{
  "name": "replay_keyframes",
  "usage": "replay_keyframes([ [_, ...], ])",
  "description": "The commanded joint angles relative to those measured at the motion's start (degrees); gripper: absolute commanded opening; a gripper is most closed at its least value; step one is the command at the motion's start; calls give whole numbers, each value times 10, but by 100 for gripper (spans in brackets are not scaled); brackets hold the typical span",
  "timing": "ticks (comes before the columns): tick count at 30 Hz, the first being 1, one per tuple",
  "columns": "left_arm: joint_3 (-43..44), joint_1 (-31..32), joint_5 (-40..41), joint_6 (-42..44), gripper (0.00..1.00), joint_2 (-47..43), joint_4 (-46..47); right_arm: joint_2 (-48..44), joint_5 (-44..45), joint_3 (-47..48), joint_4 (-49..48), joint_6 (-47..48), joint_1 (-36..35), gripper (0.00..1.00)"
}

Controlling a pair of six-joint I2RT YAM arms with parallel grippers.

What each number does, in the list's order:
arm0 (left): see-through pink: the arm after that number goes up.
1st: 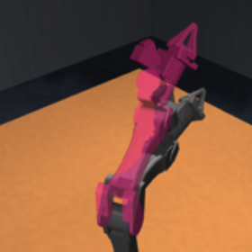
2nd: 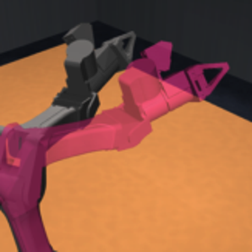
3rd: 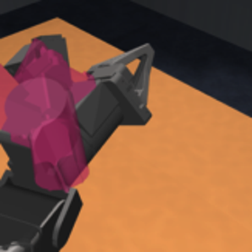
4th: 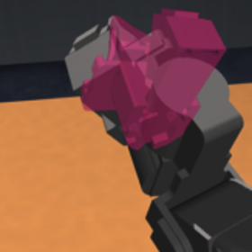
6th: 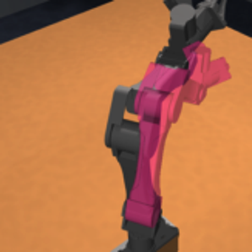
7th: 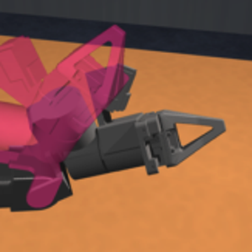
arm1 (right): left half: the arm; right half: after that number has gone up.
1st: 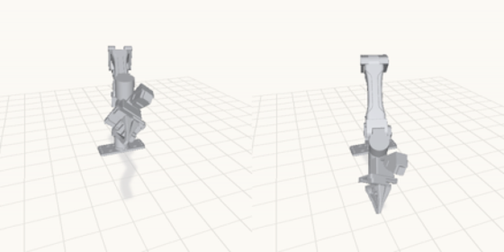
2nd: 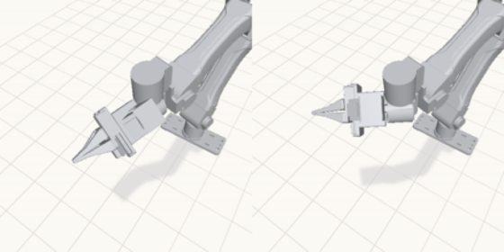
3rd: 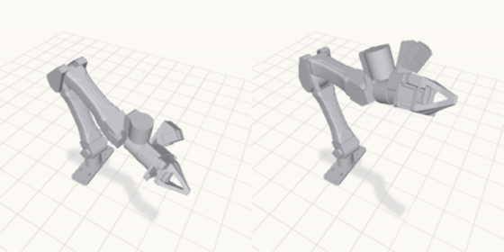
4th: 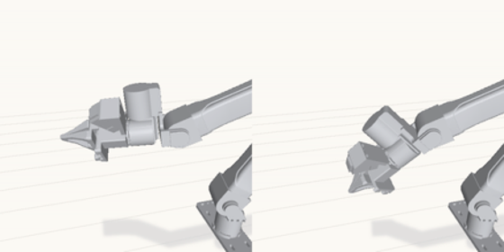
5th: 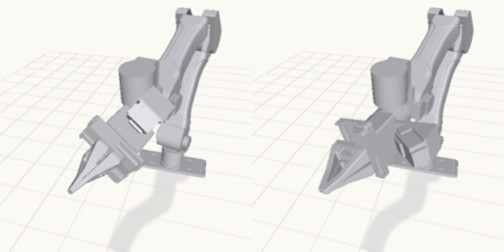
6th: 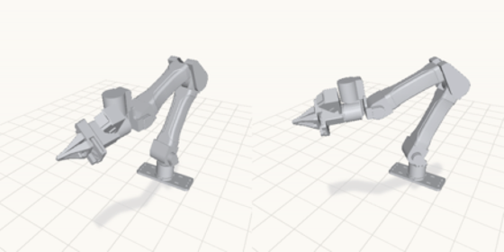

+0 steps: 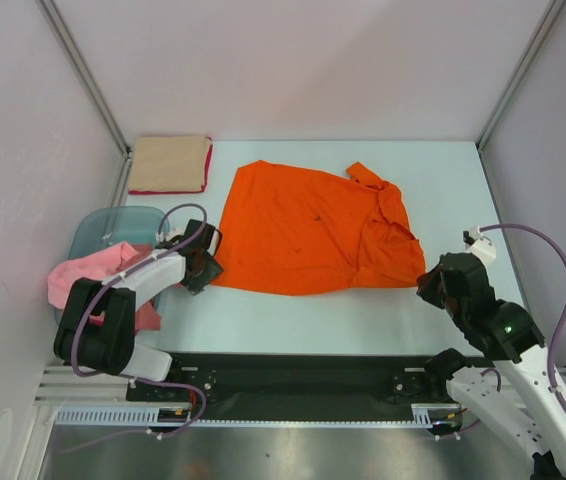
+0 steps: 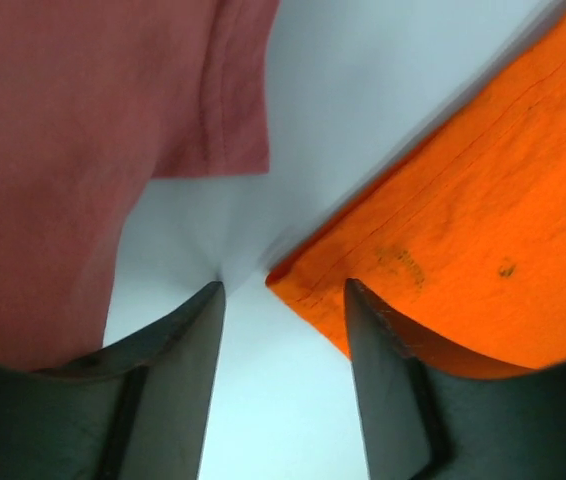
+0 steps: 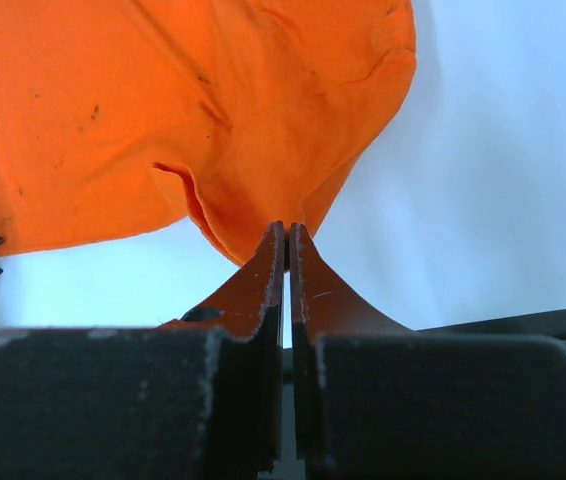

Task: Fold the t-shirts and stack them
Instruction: Flatten the tshirt out

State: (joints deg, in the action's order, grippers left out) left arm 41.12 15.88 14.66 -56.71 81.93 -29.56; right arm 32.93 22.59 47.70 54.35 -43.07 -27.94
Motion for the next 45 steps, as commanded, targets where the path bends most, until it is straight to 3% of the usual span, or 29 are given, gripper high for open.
replay_keyframes([
  [1, -15, -6, -8, -1, 55, 34, 32, -10, 24, 20, 6, -6, 1, 0],
  [3, -16, -5, -7, 5, 51, 37, 38, -8, 30, 27, 7, -3, 1, 0],
  [5, -14, -5, -9, 10, 41, 38, 48, -6, 37, 30, 5, -4, 1, 0],
  [7, -12, -6, -23, 20, 21, 37, 57, -4, 40, 29, 1, -6, 0, 0],
  [10, -5, -5, -39, 31, 0, 24, 64, -1, 45, 24, -14, -9, 1, 0],
  [13, 11, -5, -42, 44, 0, -4, 60, 3, 60, 20, -41, -9, 1, 0],
  [19, 125, -5, -19, 106, 0, -112, 10, 53, 111, 42, -136, 29, 5, 0],
  [25, 306, -5, -30, 202, 0, -161, 6, 151, 150, 144, -273, 132, 51, 0],
  [33, 538, -5, -97, 342, 0, -162, 72, 182, 127, 246, -490, 222, 140, 0],
  [38, 687, -5, -82, 379, 0, -171, 96, 149, 82, 199, -650, 222, 147, 0],
  [45, 734, -5, -112, 367, 0, -210, 193, 60, 2, 115, -818, 210, 148, 0],
])
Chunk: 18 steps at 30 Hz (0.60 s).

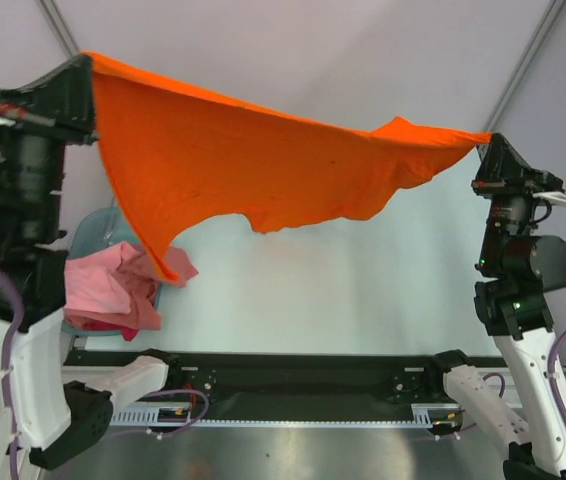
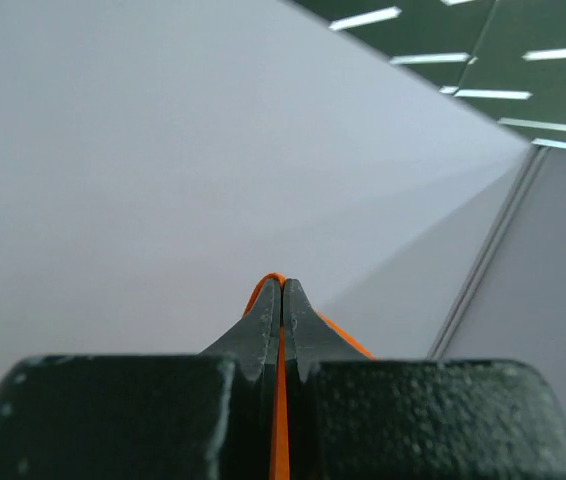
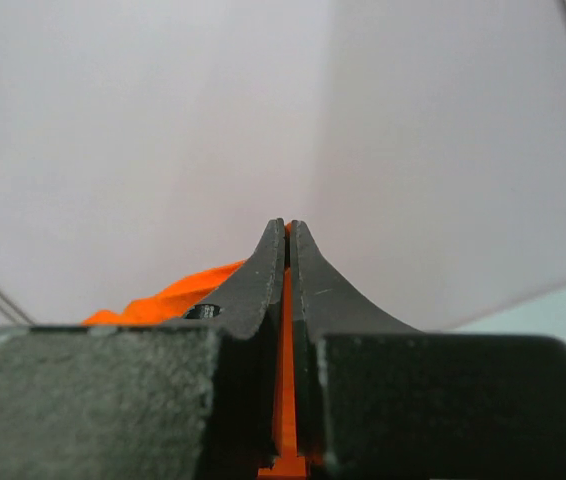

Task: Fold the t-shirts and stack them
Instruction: Flatten the tshirt out

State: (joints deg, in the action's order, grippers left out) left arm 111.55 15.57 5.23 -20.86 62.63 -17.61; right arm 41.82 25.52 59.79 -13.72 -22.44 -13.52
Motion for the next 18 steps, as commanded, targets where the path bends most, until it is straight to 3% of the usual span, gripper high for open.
replay_keyframes([
  [1, 38, -2, -26, 2, 0, -16, 72, -42, -29, -1, -142, 9, 3, 0],
  [7, 58, -2, -109, -52, 0, -32, 63, -77, -59, 79, -146, 46, 3, 0],
  [12, 32, -2, -72, -47, 0, -15, 71, -54, -46, 113, -160, 99, 3, 0],
  [18, 30, -2, -53, -57, 0, 76, 130, 53, -49, 132, -213, 138, 3, 0],
])
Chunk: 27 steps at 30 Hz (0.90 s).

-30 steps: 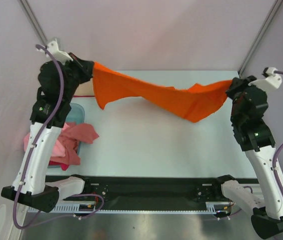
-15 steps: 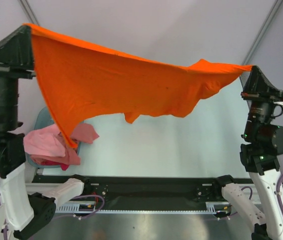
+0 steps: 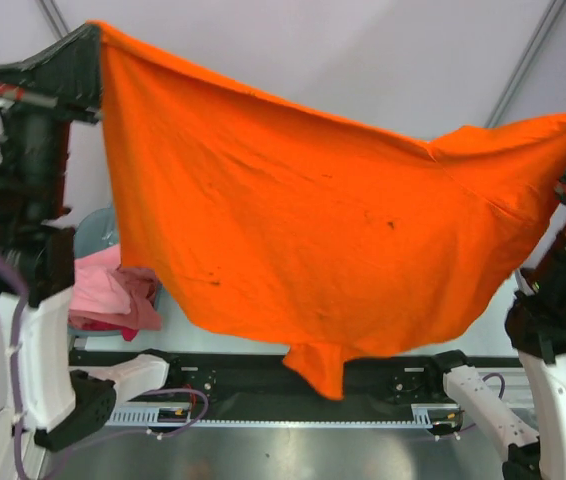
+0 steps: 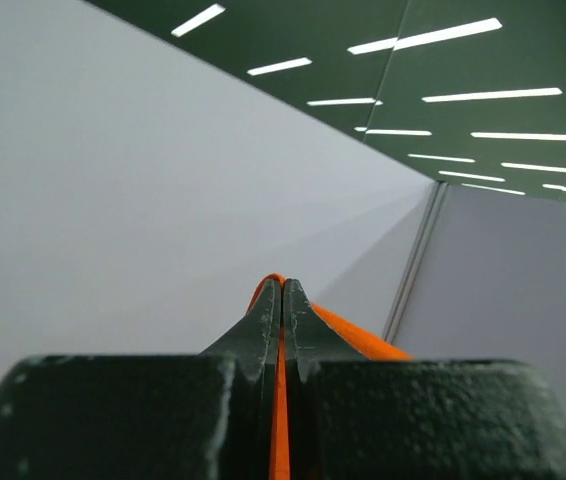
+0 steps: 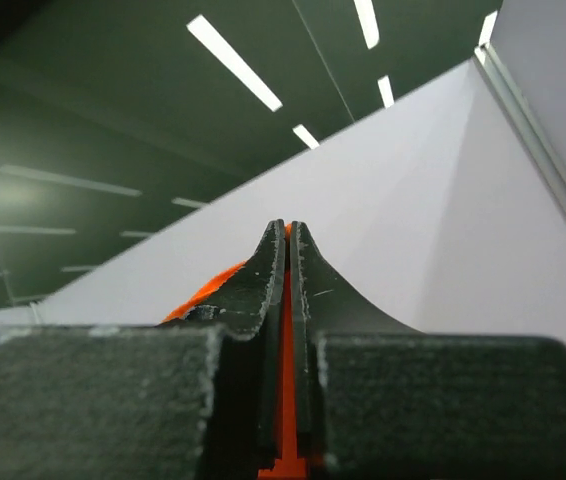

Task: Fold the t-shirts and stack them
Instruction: Flatten the tshirt out

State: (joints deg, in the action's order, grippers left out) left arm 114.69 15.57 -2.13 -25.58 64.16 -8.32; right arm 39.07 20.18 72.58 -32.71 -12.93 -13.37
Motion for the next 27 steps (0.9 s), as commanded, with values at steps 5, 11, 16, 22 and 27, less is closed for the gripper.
replay_keyframes([
  [5, 35, -2, 62, 11, 0, 134, 54, 161, 8, 30, -74, 92, 4, 0],
  [11, 73, -2, 67, 27, 0, 189, 45, 203, -10, 56, -91, 117, 8, 0],
  [16, 25, -2, 69, 31, 0, 158, 57, 175, -16, 47, -69, 119, 8, 0],
  [22, -75, -2, 76, 23, 0, 61, 81, 93, -26, 27, -27, 103, 7, 0],
  [27, -122, -2, 64, 10, 0, -38, 81, 6, -33, 26, 16, 79, 7, 0],
])
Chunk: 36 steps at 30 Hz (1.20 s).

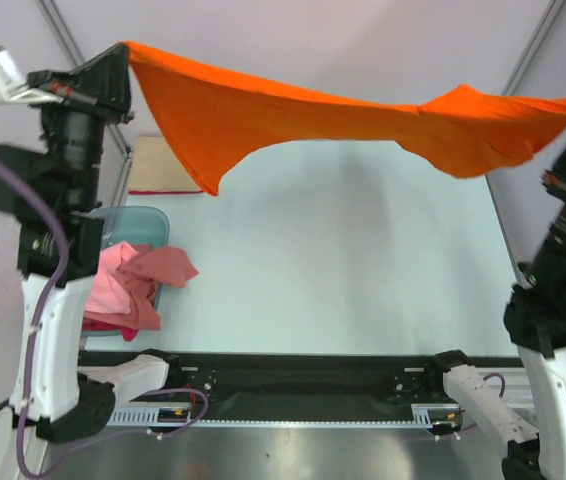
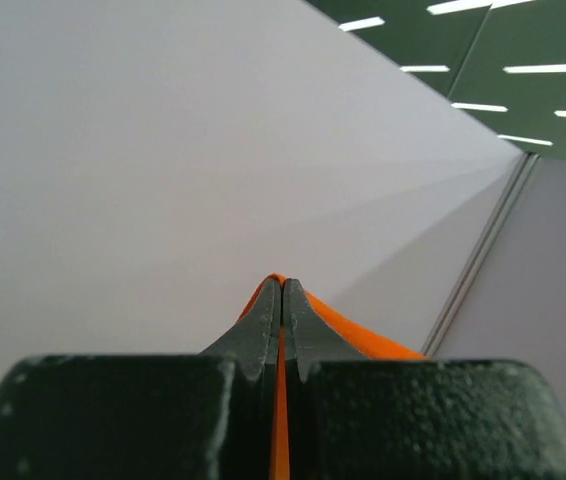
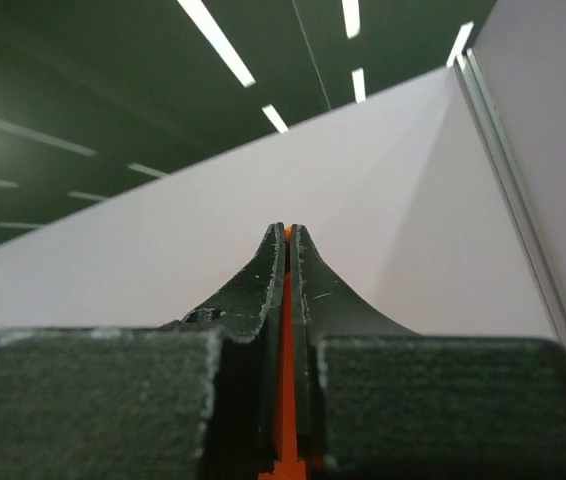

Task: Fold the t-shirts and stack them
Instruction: Flatten the tshirt out

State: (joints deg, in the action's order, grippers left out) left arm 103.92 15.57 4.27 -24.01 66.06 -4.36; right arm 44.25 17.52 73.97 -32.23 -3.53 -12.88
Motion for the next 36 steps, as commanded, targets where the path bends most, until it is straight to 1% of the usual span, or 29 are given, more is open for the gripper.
replay_keyframes([
  [1, -21, -2, 0, -6, 0, -71, 41, -57, -10, 12, 16, -26, 3, 0],
  [6, -44, -2, 9, -11, 0, -144, 37, -117, -18, 23, 44, -58, 2, 0],
  [11, -39, -2, 6, -9, 0, -164, 23, -138, -20, 25, 55, -75, 3, 0],
  [14, -57, -2, 6, -7, 0, -161, 20, -138, -14, 16, 66, -75, 2, 0],
  [20, -171, -2, 3, -4, 0, -142, 36, -129, 12, -40, 113, -70, 2, 0],
  [21, -209, -2, 7, -2, 0, -138, 42, -130, 20, -52, 119, -70, 3, 0],
  [22, -228, -2, 11, 2, 0, -131, 41, -132, 37, -69, 124, -70, 2, 0],
  [24, -270, -2, 24, 2, 0, -105, 77, -139, 52, -124, 135, -74, 2, 0],
  [25, -317, -3, 36, -1, 0, -96, 90, -141, 70, -143, 141, -75, 2, 0],
  [26, -336, -3, 41, -3, 0, -82, 116, -141, 80, -186, 145, -79, 3, 0],
  [27, -356, -3, 40, -6, 0, -53, 137, -141, 90, -209, 145, -82, 2, 0],
  [28, -390, -3, 35, -11, 0, -30, 158, -139, 107, -234, 135, -83, 3, 0],
  [29, -399, -3, 33, -16, 0, -7, 183, -135, 116, -267, 106, -82, 3, 0],
  [30, -405, -3, 26, -18, 0, 51, 201, -115, 124, -310, 96, -82, 3, 0],
  [31, -407, -3, 18, -17, 0, 83, 217, -102, 138, -333, 82, -76, 2, 0],
  [32, -401, -3, 16, -21, 0, 116, 239, -86, 141, -355, 30, -70, 4, 0],
  [33, -390, -3, 7, -23, 0, 160, 247, -61, 146, -390, 3, -65, 6, 0],
  [34, -352, -3, -1, -20, 0, 235, 249, -12, 151, -397, -19, -58, 8, 0],
  [35, -329, -3, -28, -22, 0, 280, 255, 22, 152, -399, -48, -50, 21, 0],
  [36, -306, -3, -35, -24, 0, 317, 263, 51, 151, -396, -59, -49, 29, 0],
])
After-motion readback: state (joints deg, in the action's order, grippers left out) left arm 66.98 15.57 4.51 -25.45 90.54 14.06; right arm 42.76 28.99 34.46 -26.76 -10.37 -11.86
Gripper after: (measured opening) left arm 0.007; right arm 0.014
